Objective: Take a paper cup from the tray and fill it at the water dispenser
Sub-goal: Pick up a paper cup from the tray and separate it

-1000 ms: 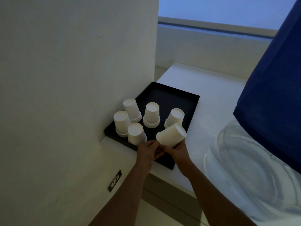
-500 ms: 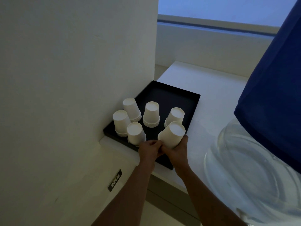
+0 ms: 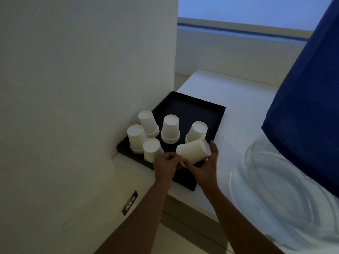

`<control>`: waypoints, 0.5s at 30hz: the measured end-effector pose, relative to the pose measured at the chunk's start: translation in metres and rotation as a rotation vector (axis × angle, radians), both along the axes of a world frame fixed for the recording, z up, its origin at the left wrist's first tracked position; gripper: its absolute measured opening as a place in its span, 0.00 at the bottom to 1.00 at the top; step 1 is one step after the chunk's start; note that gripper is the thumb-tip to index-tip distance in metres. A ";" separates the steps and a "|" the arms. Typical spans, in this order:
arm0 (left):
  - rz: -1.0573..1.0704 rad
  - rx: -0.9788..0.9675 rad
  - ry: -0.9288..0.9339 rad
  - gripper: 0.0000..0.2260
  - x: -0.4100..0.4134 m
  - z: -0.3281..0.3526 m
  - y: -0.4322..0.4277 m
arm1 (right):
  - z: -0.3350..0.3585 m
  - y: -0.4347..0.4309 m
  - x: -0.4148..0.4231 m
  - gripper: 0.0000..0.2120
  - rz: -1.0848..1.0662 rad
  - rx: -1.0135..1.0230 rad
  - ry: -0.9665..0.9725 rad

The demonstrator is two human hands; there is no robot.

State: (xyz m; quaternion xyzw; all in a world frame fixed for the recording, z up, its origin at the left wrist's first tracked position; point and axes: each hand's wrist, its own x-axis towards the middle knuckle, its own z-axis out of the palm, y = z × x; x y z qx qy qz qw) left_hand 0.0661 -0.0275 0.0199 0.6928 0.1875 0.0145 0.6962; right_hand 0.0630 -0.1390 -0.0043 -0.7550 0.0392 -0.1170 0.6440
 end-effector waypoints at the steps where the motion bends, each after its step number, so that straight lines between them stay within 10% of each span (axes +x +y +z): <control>1: 0.007 0.038 -0.024 0.06 0.001 0.003 0.000 | 0.005 -0.003 0.000 0.48 -0.034 -0.060 -0.022; 8: -0.029 0.307 -0.159 0.09 -0.003 0.015 -0.003 | 0.022 -0.008 0.005 0.38 0.108 -0.615 -0.124; 15: -0.042 0.350 -0.172 0.08 -0.006 0.016 -0.001 | 0.018 0.003 0.008 0.30 0.110 -0.580 -0.031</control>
